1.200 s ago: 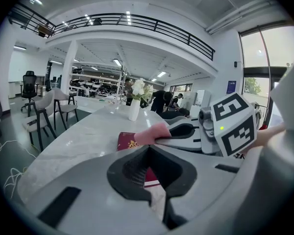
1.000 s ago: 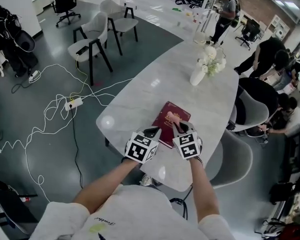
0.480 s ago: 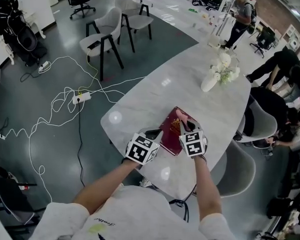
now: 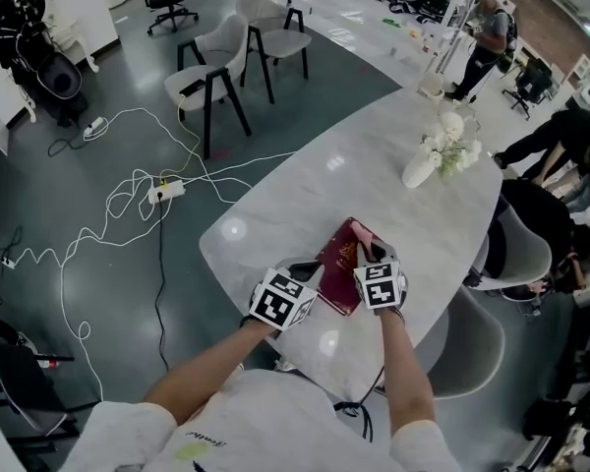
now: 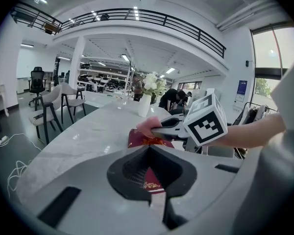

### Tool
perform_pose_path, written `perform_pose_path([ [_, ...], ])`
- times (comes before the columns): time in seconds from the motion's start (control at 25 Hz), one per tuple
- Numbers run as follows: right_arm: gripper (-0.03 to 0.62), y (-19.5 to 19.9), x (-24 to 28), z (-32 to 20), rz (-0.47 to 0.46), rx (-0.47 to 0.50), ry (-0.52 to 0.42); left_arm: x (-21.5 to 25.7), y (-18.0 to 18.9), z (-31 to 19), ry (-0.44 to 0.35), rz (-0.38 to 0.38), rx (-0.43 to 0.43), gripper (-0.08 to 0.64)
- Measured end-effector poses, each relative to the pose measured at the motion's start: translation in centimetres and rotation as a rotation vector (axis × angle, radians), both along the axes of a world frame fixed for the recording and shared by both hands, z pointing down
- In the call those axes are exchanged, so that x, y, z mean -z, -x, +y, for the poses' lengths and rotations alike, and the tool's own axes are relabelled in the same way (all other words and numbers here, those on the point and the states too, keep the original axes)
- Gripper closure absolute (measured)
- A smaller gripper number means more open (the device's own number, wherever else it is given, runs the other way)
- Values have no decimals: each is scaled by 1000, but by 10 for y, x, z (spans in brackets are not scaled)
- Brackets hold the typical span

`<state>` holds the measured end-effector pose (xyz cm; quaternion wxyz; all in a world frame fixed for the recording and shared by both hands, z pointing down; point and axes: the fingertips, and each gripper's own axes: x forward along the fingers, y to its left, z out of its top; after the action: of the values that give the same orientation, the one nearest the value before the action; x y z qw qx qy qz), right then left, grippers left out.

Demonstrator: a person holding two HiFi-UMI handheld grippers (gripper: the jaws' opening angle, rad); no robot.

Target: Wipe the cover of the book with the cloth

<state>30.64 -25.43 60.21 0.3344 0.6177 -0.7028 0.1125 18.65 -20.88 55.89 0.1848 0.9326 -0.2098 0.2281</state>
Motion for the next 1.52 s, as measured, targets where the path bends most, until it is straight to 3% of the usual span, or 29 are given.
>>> perform_pose_path([
  [0.44, 575, 13, -33, -2, -45, 32, 101, 0, 7, -9, -3, -5, 21, 554],
  [1.52, 575, 44, -32, 13, -43, 47, 121, 13, 24, -3, -11, 16, 4, 554],
])
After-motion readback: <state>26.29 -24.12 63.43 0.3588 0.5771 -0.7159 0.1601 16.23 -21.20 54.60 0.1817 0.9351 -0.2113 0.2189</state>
